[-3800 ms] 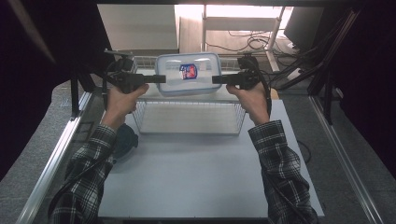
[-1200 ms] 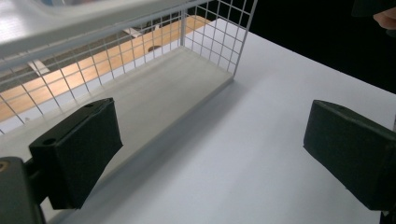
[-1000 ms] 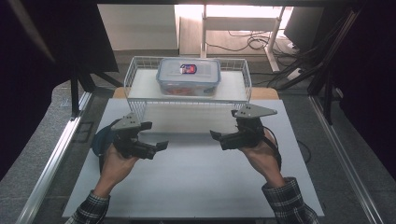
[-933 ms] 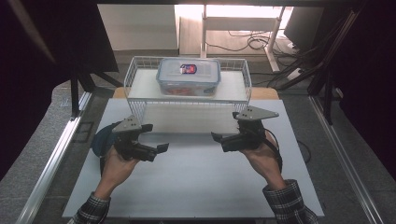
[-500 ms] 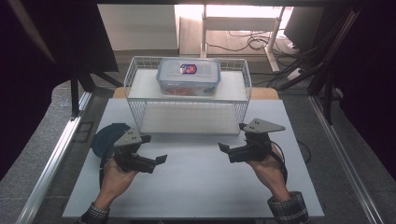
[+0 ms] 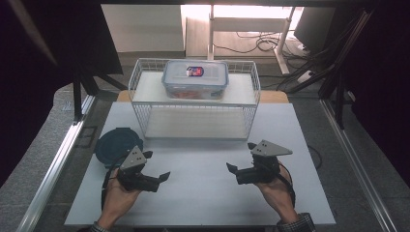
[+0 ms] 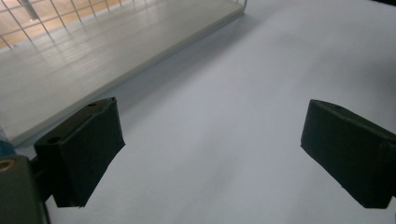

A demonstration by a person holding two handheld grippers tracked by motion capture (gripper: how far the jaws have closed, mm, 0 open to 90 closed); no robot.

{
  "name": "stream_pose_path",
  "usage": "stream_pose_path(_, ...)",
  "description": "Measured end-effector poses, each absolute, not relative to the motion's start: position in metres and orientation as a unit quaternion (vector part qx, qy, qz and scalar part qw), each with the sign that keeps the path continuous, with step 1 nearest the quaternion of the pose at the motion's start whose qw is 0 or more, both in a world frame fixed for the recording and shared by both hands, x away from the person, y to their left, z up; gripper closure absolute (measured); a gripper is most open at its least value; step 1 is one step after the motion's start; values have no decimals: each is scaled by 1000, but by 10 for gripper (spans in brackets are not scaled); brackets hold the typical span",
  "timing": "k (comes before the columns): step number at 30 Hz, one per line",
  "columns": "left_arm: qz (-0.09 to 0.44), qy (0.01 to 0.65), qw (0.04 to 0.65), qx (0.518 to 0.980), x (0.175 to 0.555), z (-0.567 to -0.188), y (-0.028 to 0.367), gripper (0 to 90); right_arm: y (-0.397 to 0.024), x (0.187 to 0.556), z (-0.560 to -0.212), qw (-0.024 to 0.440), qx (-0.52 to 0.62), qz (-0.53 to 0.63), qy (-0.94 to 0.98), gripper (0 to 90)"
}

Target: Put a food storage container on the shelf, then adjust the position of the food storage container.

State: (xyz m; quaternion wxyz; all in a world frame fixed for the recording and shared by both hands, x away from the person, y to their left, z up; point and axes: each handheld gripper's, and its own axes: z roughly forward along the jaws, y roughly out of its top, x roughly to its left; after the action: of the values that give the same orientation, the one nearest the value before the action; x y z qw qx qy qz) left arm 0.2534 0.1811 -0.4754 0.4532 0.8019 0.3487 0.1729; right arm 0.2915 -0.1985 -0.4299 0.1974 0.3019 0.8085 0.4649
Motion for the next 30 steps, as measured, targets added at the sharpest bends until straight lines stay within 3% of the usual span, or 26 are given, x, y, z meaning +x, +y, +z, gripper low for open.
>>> stream_pose_path(15,149,353,453,805,250,-498,180,55,-206,272,-473,195,310,442,819,19)
stream_pose_path(26,132,391,460,786,266,-494,196,35,-207,275,-480,195,318,433,821,19)
stream_pose_path(29,143,410,449,781,275,-488,207,67,-207,276,-481,198,319,430,821,20)
stream_pose_path(30,147,413,446,780,276,-487,210,119,-207,277,-481,199,319,429,821,20)
